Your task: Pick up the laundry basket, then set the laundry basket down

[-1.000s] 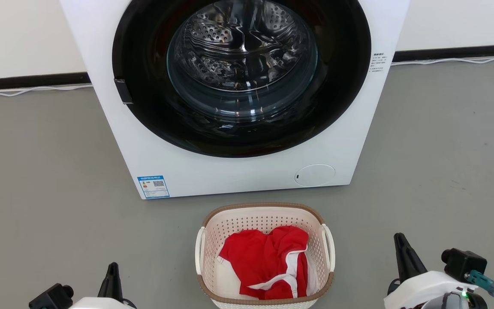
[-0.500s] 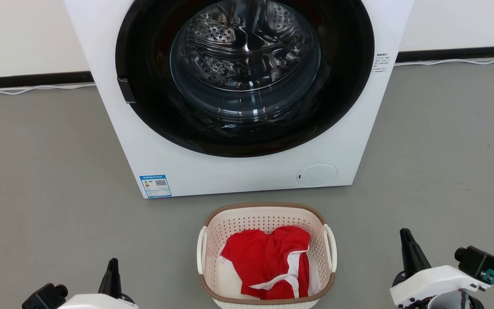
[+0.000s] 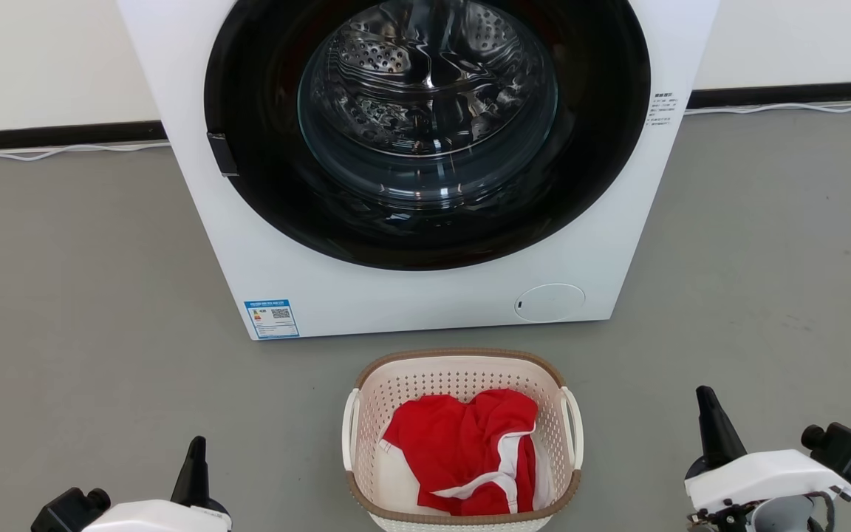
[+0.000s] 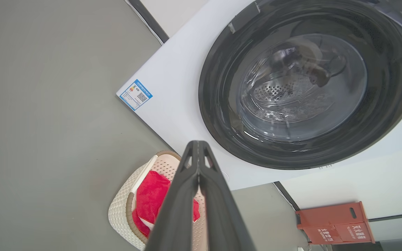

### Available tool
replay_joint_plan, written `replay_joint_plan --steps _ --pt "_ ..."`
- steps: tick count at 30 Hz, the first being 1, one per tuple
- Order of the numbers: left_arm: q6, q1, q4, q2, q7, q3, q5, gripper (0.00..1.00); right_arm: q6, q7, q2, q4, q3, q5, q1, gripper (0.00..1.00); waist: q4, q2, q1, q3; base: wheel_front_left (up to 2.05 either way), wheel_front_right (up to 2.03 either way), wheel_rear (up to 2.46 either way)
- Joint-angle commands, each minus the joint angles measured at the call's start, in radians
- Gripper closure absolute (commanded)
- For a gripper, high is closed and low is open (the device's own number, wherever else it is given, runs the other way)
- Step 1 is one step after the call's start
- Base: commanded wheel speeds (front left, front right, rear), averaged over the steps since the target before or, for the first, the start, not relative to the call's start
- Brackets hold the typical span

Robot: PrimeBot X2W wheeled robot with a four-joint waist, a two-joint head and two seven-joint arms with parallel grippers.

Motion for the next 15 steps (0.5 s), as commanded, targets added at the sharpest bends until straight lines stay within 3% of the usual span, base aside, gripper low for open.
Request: replay_joint_plan --steps 1,15 --pt "-0.012 -0.051 -0.034 0.011 0.007 0.012 -0.027 1.00 0.004 0.009 -0.004 -0.037 0.004 0.035 -0.020 1.00 0.001 -0.0001 -0.0001 0.000 0.00 0.00 0.00" --pt "-0.024 -0.057 -0.064 0.014 0.048 0.014 -0.172 1.00 0.005 0.050 -0.004 -0.074 -0.006 0.222 -0.015 1.00 0.008 -0.0001 -0.0001 0.000 0.00 0.00 0.00"
